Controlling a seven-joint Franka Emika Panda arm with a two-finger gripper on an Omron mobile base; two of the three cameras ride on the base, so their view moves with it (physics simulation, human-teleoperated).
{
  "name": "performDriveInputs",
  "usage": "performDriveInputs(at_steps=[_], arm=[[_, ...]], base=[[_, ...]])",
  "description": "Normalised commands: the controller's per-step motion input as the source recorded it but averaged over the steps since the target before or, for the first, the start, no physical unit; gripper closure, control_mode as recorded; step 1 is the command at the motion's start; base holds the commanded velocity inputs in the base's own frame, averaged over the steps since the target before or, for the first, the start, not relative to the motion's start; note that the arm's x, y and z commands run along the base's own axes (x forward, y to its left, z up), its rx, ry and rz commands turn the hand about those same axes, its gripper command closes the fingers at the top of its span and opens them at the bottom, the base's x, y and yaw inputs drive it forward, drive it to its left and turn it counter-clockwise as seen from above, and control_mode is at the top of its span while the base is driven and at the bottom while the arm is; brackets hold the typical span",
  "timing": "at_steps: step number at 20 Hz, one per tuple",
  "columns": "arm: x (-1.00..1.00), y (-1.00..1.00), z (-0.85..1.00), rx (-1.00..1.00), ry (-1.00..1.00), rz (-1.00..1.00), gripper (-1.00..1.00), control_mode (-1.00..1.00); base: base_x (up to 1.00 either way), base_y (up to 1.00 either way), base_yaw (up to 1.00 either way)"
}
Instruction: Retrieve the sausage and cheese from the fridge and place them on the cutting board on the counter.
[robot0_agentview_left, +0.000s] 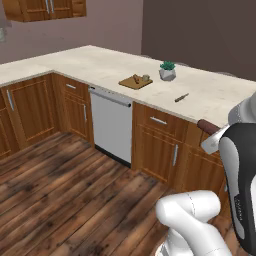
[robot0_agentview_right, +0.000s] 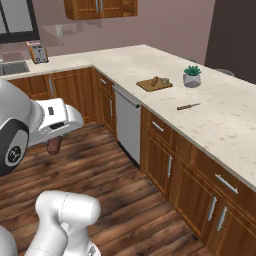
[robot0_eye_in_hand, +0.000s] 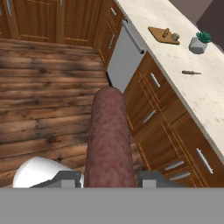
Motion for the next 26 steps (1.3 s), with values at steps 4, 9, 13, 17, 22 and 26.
performDriveInputs(at_steps=[4, 9, 13, 17, 22, 26], arm=[[0.00, 0.00, 0.00, 0.00, 0.00, 0.00, 1.00, 1.00], [0.00, 0.00, 0.00, 0.00, 0.00, 0.00, 1.00, 1.00], [0.00, 0.00, 0.00, 0.00, 0.00, 0.00, 1.00, 1.00], [0.00, 0.00, 0.00, 0.00, 0.00, 0.00, 1.00, 1.00], [0.00, 0.00, 0.00, 0.00, 0.00, 0.00, 1.00, 1.00], [0.00, 0.00, 0.00, 0.00, 0.00, 0.00, 1.00, 1.00]], base=[[1.00, 0.78, -0.27], [1.00, 0.58, -0.24], [1.00, 0.49, -0.23], [1.00, 0.23, -0.26], [1.00, -0.02, -0.27], [1.00, -0.03, -0.28]])
